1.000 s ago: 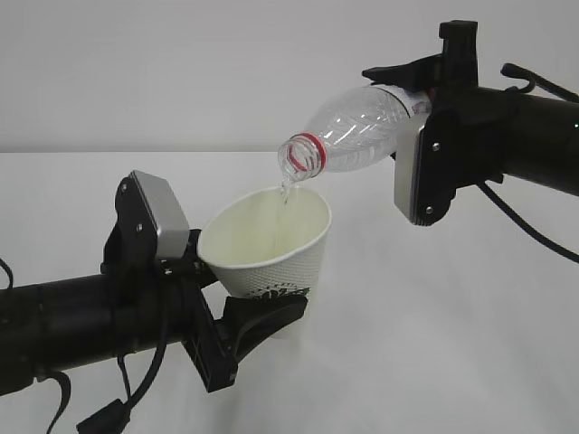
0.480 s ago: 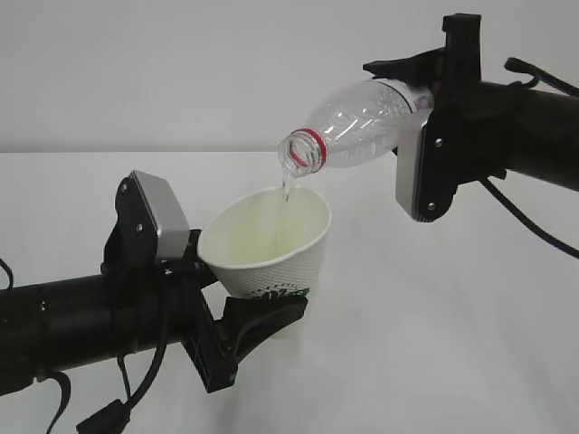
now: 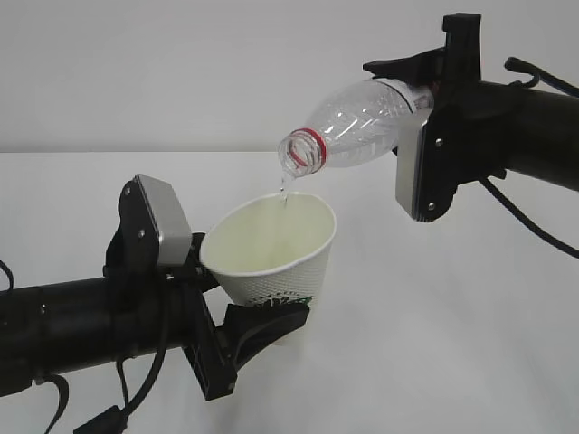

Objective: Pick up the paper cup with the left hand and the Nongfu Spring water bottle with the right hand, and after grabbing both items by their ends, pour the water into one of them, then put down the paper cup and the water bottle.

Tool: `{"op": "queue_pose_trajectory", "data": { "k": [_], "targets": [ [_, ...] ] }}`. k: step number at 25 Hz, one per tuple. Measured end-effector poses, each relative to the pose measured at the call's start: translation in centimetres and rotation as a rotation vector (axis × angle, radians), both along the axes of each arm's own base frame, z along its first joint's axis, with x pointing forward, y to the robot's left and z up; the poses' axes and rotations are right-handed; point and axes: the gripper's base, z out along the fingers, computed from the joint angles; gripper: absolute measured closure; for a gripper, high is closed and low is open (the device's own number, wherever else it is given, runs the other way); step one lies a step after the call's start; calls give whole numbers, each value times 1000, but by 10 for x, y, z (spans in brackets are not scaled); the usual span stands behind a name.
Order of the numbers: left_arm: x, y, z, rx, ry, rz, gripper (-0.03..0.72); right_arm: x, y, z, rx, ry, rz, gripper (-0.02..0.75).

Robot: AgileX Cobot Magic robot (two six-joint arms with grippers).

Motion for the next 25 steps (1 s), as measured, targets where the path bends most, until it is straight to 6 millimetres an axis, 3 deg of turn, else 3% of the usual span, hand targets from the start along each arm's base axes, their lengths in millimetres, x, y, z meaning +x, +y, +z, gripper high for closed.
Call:
{"op": "queue_pose_trajectory", "data": {
  "k": [25],
  "targets": [
    [0, 0, 0, 2, -2, -6, 161, 0, 0, 0, -6, -6, 0, 293]
  ]
}}
